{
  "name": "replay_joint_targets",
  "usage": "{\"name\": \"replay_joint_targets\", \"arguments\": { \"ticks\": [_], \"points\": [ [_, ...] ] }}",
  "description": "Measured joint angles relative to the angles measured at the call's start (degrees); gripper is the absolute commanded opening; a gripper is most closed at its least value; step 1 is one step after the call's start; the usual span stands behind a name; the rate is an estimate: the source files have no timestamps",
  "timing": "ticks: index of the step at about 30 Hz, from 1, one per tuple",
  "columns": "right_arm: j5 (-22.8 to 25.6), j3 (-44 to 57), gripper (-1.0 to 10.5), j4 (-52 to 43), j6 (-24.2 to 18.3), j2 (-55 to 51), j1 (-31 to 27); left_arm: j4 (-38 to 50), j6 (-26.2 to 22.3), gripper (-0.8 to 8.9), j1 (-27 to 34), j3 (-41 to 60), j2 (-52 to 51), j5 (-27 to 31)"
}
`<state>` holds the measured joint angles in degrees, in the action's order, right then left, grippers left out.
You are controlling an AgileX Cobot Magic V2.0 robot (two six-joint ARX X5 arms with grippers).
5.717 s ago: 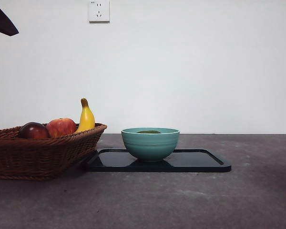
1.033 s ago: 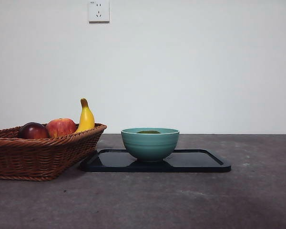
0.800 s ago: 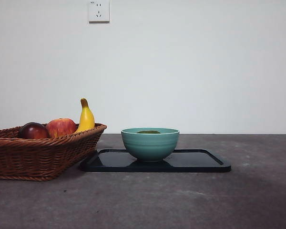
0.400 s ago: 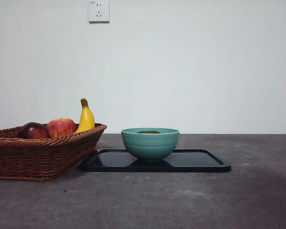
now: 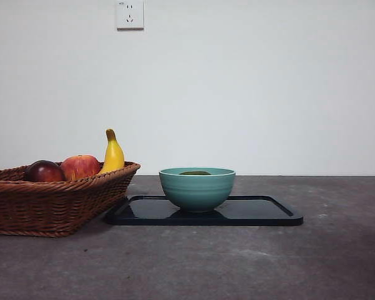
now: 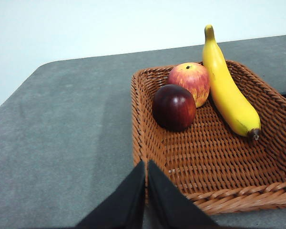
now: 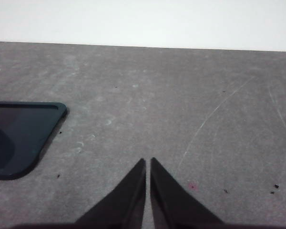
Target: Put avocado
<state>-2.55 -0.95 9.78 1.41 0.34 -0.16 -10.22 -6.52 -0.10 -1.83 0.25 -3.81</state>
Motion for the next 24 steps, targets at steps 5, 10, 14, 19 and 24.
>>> {"name": "replay_joint_targets", "arguments": {
  "ticks": [5,10,14,19,24],
  "points": [
    [-0.07,0.02,0.1,-0.22,0.55,0.0,0.0,-0.02,0.0,0.07,0.0,-0.02,0.0,0.0],
    [-0.07,0.02,0.1,-0.24,0.57,0.0,0.0,-0.02,0.0,0.07,0.0,0.0,0.0,0.0],
    [-0.07,0.02,0.1,-0.24,0.57,0.0,0.0,0.0,0.0,0.07,0.0,-0.02,0.0,0.0],
    [-0.07,0.02,0.1,-0.24,0.57,0.0,0.0,-0.02,0.0,0.07,0.0,0.0,0.0,0.0],
    [-0.07,0.02,0.1,-0.24,0.57,0.0,0.0,0.0,0.0,0.07,0.0,0.0,0.0,0.0]
  ]
}}
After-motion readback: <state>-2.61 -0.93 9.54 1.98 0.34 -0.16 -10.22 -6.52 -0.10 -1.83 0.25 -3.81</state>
